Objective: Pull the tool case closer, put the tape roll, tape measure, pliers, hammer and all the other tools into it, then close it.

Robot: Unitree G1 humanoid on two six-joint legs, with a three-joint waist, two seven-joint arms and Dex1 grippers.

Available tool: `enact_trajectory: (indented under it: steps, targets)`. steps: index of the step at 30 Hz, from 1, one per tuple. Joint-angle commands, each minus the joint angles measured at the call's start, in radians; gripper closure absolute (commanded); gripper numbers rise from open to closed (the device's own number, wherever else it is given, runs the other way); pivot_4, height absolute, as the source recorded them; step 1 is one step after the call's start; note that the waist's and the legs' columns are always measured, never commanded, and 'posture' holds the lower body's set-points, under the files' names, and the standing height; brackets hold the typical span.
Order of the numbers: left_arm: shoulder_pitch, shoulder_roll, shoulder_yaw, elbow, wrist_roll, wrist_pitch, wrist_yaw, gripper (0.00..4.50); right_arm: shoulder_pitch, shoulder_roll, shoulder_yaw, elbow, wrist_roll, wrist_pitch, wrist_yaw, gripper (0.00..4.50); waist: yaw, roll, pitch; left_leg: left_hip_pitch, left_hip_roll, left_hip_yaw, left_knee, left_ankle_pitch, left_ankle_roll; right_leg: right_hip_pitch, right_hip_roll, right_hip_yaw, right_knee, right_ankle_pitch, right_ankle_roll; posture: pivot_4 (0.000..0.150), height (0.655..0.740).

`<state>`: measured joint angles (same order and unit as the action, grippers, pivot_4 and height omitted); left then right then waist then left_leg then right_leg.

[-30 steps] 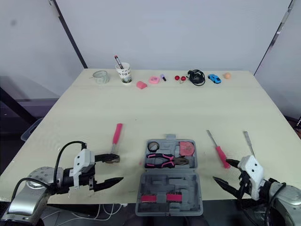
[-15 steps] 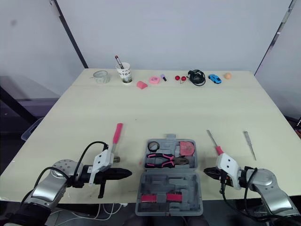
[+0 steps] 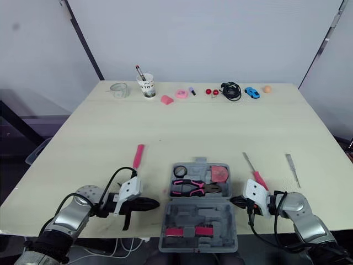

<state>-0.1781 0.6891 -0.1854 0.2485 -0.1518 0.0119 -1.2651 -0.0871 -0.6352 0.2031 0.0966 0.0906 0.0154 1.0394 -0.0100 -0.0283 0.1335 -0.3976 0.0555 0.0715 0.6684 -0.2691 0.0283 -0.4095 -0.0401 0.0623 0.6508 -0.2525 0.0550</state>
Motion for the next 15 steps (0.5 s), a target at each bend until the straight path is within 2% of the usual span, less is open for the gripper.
enact_trajectory:
  steps: [1, 15]
  targets:
    - [-0.006, -0.006, -0.018, 0.007, 0.013, -0.011, -0.008, 4.45, -0.006, -0.001, 0.003, -0.016, -0.003, -0.006, 0.001, 4.5, 0.001, 0.0, 0.0, 0.0, 0.0, 0.0, 0.0, 0.0, 0.0, 0.0, 0.0, 0.0, 0.0, 0.0, 0.0, 0.15, 0.74]
    - [-0.027, -0.078, -0.049, 0.049, 0.039, -0.015, 0.027, 4.45, 0.002, -0.008, 0.0, -0.056, -0.002, 0.03, -0.004, 4.5, 0.004, 0.001, -0.001, 0.001, 0.0, 0.0, 0.001, 0.0, 0.0, 0.0, 0.0, 0.001, 0.004, 0.0, 0.0, 0.15, 0.74]
